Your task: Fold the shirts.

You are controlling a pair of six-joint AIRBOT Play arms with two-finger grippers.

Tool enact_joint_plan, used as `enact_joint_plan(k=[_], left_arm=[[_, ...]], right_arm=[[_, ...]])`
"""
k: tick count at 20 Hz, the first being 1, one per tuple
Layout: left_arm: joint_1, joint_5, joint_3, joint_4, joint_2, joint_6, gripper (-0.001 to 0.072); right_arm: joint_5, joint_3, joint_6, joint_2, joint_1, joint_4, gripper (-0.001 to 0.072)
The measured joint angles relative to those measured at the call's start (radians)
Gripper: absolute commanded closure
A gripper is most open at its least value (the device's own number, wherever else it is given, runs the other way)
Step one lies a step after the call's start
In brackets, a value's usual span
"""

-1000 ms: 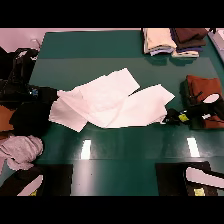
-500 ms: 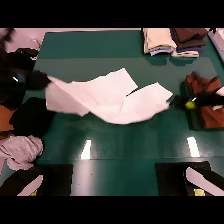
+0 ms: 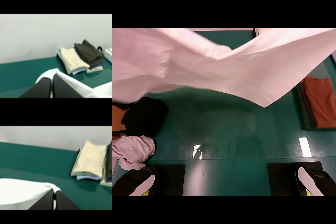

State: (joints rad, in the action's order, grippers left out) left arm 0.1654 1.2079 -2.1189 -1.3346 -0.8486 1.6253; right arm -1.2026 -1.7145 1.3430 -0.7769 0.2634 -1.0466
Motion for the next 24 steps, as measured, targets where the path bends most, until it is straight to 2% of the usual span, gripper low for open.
enact_joint_plan(k=[4,8,12,15,20,24], left_arm=[[0.000,-0.045,-0.060,0.000,0.000,-0.005,0.0687],[0.000,-0.056,0.088,-0.065,-0.008,-0.007,0.0687],[0.000,-0.072,0.349,-0.124,-0.090,0.025,0.0687],[0.000,-0.113,0.500,-0.134,-0.226,0.056,0.0687],[-0.002,-0.211,0.581,-0.097,-0.525,0.075,0.0687],[-0.053,-0.266,0.582,-0.032,-0.674,0.069,0.0687]], right_arm=[[-0.073,-0.212,0.043,-0.035,0.000,-0.069,0.0696],[-0.165,-0.327,0.072,-0.138,0.001,-0.096,0.0695],[-0.214,-0.247,0.087,-0.268,-0.014,-0.107,0.0696],[-0.227,-0.129,0.090,-0.403,-0.029,-0.142,0.0696],[-0.220,0.002,0.081,-0.687,-0.042,-0.193,0.0696],[-0.183,-0.032,0.068,-0.871,-0.045,-0.188,0.0696]])
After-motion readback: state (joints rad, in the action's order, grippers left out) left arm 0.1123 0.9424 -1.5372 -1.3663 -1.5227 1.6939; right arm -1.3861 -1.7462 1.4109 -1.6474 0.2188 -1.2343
